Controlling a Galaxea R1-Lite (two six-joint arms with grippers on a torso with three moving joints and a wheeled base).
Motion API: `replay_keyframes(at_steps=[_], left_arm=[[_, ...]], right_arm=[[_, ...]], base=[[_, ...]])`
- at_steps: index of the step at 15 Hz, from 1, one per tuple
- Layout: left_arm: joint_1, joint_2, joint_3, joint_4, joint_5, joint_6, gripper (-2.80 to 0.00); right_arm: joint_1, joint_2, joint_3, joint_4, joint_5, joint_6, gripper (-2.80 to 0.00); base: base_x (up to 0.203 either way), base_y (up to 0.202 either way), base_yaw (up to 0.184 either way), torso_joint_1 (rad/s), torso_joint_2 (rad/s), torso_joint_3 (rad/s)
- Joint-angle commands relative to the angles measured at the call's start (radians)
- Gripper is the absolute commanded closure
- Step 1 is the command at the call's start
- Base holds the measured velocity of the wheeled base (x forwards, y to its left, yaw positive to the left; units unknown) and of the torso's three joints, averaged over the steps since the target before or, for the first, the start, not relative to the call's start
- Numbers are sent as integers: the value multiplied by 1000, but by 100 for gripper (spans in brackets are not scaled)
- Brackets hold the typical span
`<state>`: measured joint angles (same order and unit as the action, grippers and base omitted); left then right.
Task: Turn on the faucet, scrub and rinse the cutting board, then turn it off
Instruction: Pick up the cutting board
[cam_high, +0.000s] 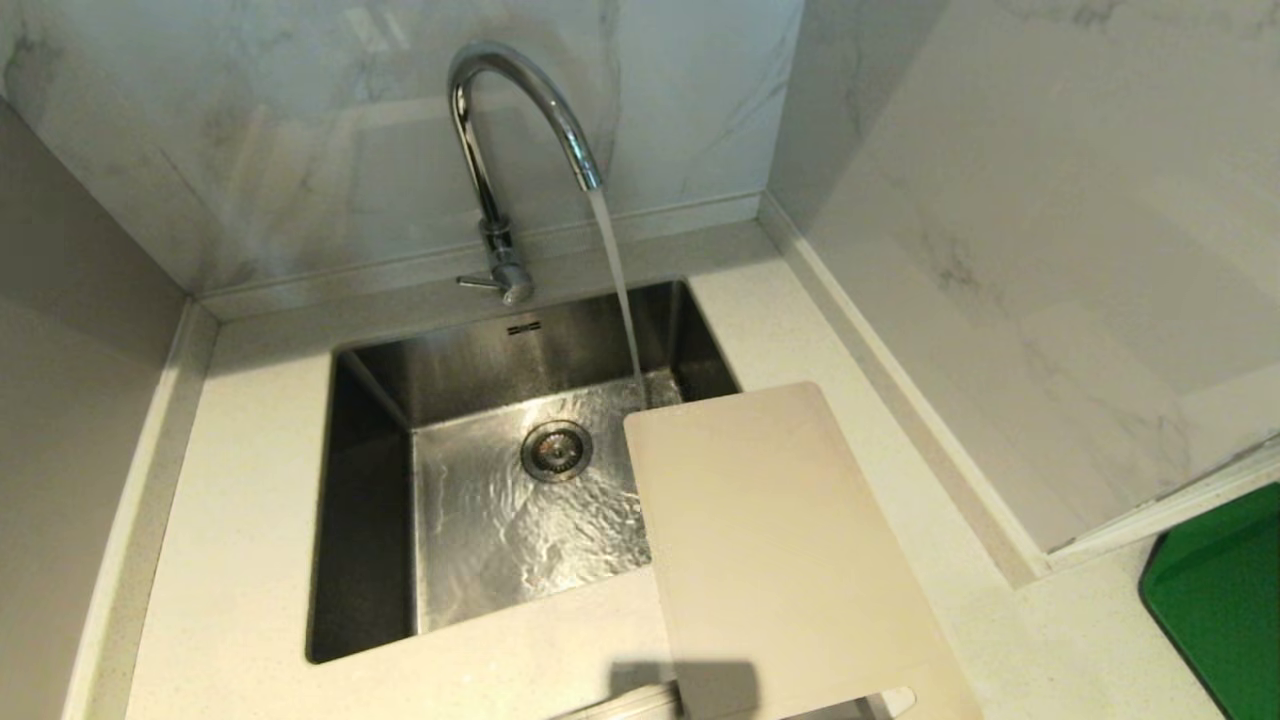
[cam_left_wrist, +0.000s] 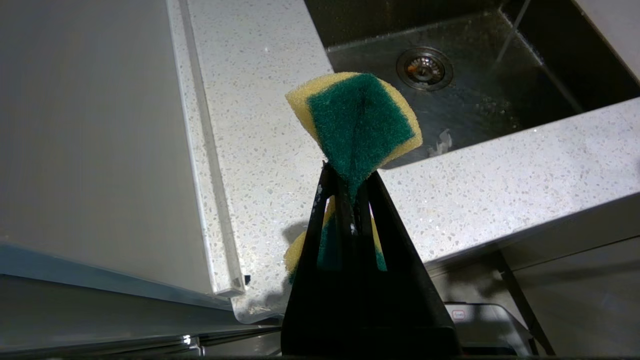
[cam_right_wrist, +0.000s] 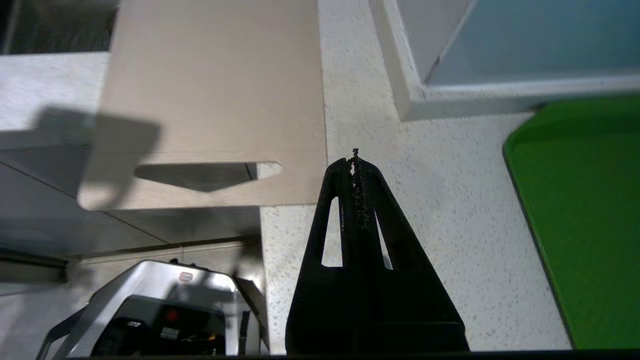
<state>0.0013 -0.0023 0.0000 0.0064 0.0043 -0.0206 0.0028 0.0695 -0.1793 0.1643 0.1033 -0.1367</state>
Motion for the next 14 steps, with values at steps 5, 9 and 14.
replay_keyframes(at_steps=[5, 9, 14], left_arm=[[0, 2, 3, 0, 0, -1, 0], [0, 4, 3, 0, 0, 0, 0], [0, 2, 3, 0, 0, 1, 0]], right_arm=[[0, 482, -370, 41, 16, -76, 0], [3, 738, -510, 47, 19, -127, 0], [78, 976, -685, 67, 14, -148, 0]], base=[[0, 0, 0, 0, 0, 0], [0, 0, 0, 0, 0, 0], [0, 0, 0, 0, 0, 0]])
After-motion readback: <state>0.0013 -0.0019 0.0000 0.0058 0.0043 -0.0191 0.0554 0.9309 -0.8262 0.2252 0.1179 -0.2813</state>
